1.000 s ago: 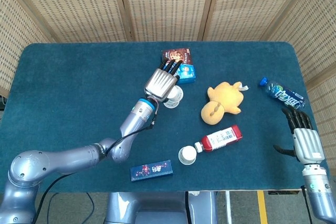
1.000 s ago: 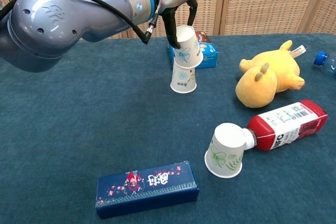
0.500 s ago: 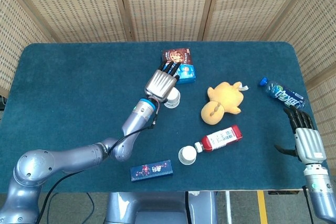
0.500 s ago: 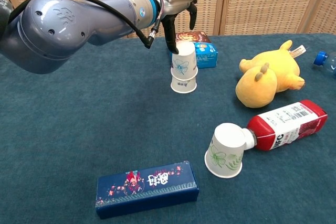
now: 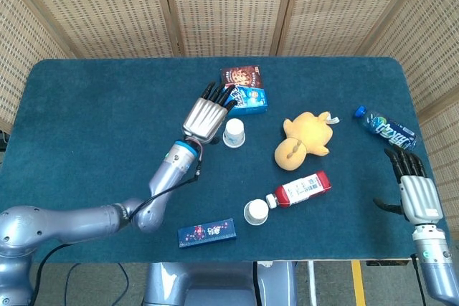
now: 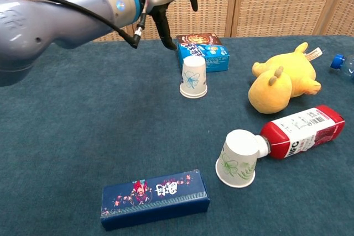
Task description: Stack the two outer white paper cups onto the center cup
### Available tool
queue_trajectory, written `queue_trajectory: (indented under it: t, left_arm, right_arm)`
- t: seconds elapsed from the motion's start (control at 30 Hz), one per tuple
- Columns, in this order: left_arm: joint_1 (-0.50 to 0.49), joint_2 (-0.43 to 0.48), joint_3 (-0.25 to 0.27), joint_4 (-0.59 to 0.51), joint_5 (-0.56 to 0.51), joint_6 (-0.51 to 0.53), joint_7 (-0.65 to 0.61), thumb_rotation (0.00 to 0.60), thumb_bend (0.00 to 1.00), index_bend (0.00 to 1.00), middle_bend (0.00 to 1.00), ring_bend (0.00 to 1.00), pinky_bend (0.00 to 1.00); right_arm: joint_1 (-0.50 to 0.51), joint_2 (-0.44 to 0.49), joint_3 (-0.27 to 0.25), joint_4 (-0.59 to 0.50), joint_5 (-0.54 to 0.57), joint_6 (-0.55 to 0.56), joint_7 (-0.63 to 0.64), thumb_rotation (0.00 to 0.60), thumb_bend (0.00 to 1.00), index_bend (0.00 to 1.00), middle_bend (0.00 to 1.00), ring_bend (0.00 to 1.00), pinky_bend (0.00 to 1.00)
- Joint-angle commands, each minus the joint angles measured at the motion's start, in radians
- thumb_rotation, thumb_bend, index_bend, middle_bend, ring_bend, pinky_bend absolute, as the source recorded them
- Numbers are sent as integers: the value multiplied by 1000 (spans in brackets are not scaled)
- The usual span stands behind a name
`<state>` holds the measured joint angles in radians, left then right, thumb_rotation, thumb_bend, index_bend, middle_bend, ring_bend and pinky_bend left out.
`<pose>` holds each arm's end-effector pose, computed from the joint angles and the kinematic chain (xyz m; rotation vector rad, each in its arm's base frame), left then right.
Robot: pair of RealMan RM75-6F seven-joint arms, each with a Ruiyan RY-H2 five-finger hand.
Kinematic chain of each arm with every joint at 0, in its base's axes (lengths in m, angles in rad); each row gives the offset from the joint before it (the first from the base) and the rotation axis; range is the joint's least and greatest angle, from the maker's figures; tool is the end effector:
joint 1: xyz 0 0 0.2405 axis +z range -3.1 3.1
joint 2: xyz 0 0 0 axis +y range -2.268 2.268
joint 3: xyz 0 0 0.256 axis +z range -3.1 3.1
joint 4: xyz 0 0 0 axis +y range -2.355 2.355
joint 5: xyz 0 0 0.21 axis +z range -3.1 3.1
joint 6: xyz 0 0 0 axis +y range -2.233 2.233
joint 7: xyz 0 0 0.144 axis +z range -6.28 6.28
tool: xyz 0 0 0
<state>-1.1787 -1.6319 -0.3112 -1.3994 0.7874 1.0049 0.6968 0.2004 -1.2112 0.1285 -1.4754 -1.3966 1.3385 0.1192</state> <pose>0.0085 0.4091 -0.0120 -1.8725 -0.5826 -0.9885 -0.3208 -0.2362 0.1412 1.3452 -0.9975 0.9683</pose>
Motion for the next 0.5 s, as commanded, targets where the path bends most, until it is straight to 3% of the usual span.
queue_trajectory:
  t: [0.03,0.33,0.43,0.5]
  left_arm:
    - [147,129,84,-220,129,167,-50,600,130,202,0,0,0]
    - [351,263,222,-438,287,379,-77,600,130,189,0,0,0]
    - [482,313,335,-494,369,496,-83,600,130,188,0,0,0]
    - [531,323,373,-497,409,539,-91,600,130,187,0,0,0]
  right_arm:
    - [1,-5,-3,-5,-4,4,-18,600,32,57,0,0,0]
    - [0,-17,-12,-25,-24,23,-72,600,33,73,0,0,0]
    - [-4,-18,-17,-40,-38,38,-94,600,34,81,0,0,0]
    - [-5,-18,-17,-45,-41,44,-102,600,34,87,0,0,0]
